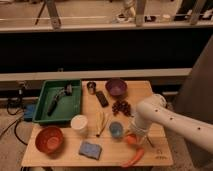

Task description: Place apple in table surface

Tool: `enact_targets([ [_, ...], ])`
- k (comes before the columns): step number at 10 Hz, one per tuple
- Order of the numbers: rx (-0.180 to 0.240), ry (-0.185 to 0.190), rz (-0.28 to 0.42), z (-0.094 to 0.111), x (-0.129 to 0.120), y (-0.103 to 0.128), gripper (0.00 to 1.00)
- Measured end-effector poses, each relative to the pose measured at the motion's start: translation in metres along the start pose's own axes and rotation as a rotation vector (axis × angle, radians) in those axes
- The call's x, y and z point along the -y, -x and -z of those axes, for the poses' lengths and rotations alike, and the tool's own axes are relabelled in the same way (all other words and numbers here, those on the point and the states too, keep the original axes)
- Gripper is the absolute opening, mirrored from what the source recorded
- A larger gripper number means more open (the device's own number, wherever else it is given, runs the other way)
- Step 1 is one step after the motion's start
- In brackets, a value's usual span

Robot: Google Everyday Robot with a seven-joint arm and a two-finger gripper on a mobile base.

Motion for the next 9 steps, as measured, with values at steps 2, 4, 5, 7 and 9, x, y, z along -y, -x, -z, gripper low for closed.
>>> enact_targets([
  [2,-0.004,0.013,-0.001,-0.0024,0.0025,-0.0015,0.80],
  [4,-0.012,0.030,0.001,-0.0036,0.0057,-0.0023,0.80],
  [5,-0.016,0.036,0.000,-0.0042,0.0059,-0.0030,0.80],
  [7,-0.020,0.040,-0.003,-0.0043,0.0061,-0.0043,0.80],
  [9,-0.029,0.030,-0.004,-0.0002,0.0065,-0.0054,0.80],
])
